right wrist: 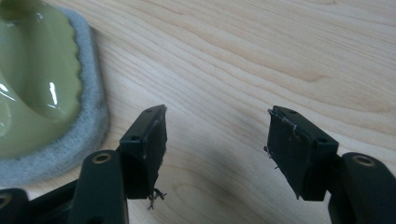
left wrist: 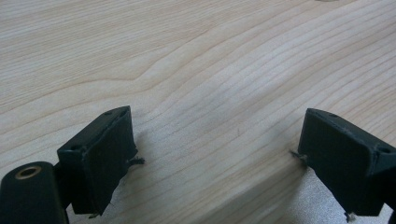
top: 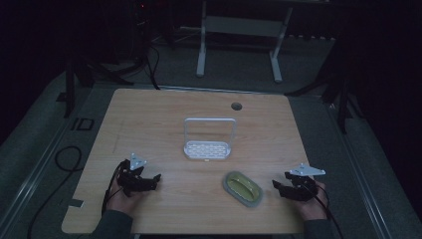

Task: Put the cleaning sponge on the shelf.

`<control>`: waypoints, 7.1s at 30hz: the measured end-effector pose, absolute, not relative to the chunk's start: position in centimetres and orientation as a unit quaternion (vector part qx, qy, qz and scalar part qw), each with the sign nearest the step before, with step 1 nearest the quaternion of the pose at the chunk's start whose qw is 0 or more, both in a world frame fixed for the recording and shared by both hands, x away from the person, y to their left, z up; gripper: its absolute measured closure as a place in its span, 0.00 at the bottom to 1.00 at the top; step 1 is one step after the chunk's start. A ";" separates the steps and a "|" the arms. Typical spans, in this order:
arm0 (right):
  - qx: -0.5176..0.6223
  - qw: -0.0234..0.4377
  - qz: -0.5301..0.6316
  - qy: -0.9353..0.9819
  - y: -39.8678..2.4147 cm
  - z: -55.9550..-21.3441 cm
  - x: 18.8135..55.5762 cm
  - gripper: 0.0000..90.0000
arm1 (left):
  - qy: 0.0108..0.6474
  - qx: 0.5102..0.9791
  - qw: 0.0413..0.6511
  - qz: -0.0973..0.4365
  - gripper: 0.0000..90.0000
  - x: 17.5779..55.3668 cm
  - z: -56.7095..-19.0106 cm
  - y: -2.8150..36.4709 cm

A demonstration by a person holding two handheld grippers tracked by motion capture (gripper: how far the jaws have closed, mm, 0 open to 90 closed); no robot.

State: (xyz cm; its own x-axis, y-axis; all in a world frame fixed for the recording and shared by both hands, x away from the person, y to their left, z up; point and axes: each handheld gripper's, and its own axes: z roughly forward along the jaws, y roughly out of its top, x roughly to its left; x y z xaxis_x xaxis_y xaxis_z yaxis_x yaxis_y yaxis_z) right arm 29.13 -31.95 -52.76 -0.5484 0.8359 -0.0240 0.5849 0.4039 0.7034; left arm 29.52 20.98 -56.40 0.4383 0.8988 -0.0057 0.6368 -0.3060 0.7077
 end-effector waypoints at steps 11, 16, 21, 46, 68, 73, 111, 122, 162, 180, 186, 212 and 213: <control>0.425 0.180 0.328 0.824 -31.3 -51.5 29.0 0.52 | 0.501 0.777 0.323 0.204 0.11 29.5 -56.4 20.7; 0.415 0.181 0.329 0.829 -30.6 -50.6 29.0 0.52 | 0.501 0.777 0.323 0.204 0.11 29.5 -56.4 20.7; 0.405 0.179 0.332 0.833 -29.7 -50.0 28.9 0.51 | 0.501 0.777 0.323 0.204 0.11 29.5 -56.4 20.7; 0.355 0.155 0.264 0.883 -26.2 -47.8 29.6 0.59 | 0.501 0.777 0.323 0.204 0.11 29.5 -56.4 20.7; 0.330 0.121 0.252 0.902 -24.0 -46.6 30.1 0.65 | 0.501 0.777 0.322 0.204 0.11 29.5 -56.4 20.7; 0.325 0.113 0.248 0.905 -23.5 -46.1 30.4 0.66 | 0.501 0.777 0.322 0.204 0.11 29.4 -56.4 20.7; 0.280 0.042 0.153 0.947 -18.9 -46.2 32.2 0.64 | 0.501 0.776 0.323 0.204 0.11 29.4 -56.4 20.7; 0.274 0.023 0.129 0.953 -18.0 -46.6 32.9 0.67 | 0.501 0.776 0.323 0.204 0.11 29.4 -56.4 20.7; 0.239 -0.027 0.034 0.970 -15.6 -47.7 34.5 0.79 | 0.501 0.777 0.322 0.205 0.11 29.4 -56.4 20.7; 0.176 0.007 0.033 0.984 -15.1 -47.0 34.3 0.79 | 0.501 0.776 0.323 0.204 0.11 29.4 -56.4 20.7; 0.165 0.018 0.035 0.986 -15.0 -47.1 34.6 0.79 | 0.501 0.776 0.323 0.204 0.11 29.4 -56.4 20.7; 0.134 0.065 0.056 0.987 -14.1 -45.9 35.3 0.79 | 0.502 0.776 0.323 0.204 0.11 29.4 -56.4 20.6; 0.133 0.066 0.057 0.987 -14.0 -45.8 35.3 0.79 | 0.502 0.776 0.323 0.204 0.11 29.4 -56.4 20.6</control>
State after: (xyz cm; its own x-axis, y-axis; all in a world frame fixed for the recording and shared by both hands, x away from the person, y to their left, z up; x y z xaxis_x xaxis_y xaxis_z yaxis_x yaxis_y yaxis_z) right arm 35.30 -14.00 -45.83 -0.9560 0.2702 -0.1145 0.2554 0.9582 0.1292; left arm 29.44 20.65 -56.40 0.4128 0.9108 -0.0078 0.6470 -0.2871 0.7064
